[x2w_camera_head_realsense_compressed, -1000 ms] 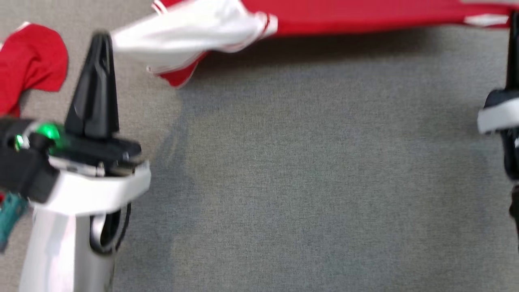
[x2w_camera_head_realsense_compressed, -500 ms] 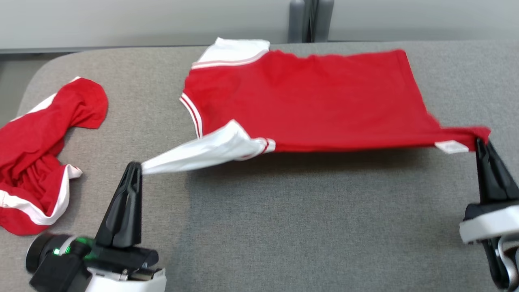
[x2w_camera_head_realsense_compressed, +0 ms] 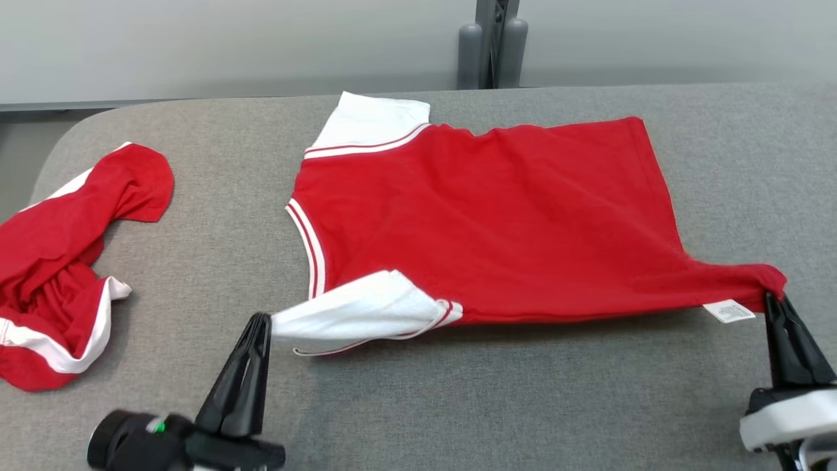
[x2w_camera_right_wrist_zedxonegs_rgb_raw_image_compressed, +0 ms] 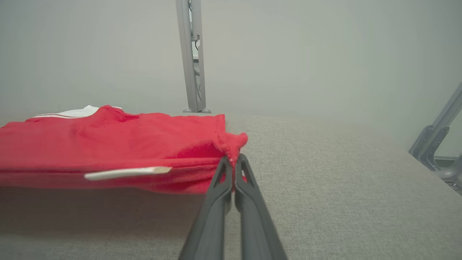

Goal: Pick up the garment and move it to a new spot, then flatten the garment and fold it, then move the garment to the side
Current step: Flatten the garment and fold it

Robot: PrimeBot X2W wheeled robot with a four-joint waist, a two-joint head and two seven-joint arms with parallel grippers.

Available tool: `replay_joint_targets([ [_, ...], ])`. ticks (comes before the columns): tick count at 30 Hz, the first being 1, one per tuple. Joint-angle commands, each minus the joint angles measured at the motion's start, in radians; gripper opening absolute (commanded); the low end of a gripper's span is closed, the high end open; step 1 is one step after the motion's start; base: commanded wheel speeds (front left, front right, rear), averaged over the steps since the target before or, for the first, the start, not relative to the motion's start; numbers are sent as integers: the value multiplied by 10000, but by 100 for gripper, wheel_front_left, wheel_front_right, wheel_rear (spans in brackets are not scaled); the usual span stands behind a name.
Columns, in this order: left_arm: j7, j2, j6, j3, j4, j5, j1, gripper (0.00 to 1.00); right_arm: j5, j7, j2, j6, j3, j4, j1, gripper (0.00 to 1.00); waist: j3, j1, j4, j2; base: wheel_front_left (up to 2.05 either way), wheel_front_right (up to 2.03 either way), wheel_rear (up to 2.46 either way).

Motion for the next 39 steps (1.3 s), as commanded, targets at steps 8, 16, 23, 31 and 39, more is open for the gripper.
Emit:
replay_joint_targets([
  [8, -15, 240, 41, -174, 1597, 380, -1992, 0, -445, -5, 125, -3, 538, 1850, -1662, 0, 442, 0, -188, 0, 0, 0, 0],
  [16, -70, 245, 284, 13, 2671, 707, -3612, 0, -637, -5, 69, -3, 717, 3099, -3100, 0, 880, 0, -120, 0, 0, 0, 0],
  [23, -67, 516, 137, -358, 4086, 1259, -4989, 0, -952, -5, 123, -3, 1104, 4182, -4310, 0, 1275, 0, -25, 0, 0, 0, 0],
  [31, -67, 627, 9, -717, 6035, 1363, -6233, 0, -1379, -5, 57, -3, 1271, 5056, -5205, 0, 1644, 0, 35, 0, 0, 0, 0],
  [39, -70, 806, -163, -1223, 8232, 871, -7312, 26, -1534, -5, 108, -3, 1458, 5617, -5390, 89, 1532, 0, -92, 0, 0, 0, 0],
])
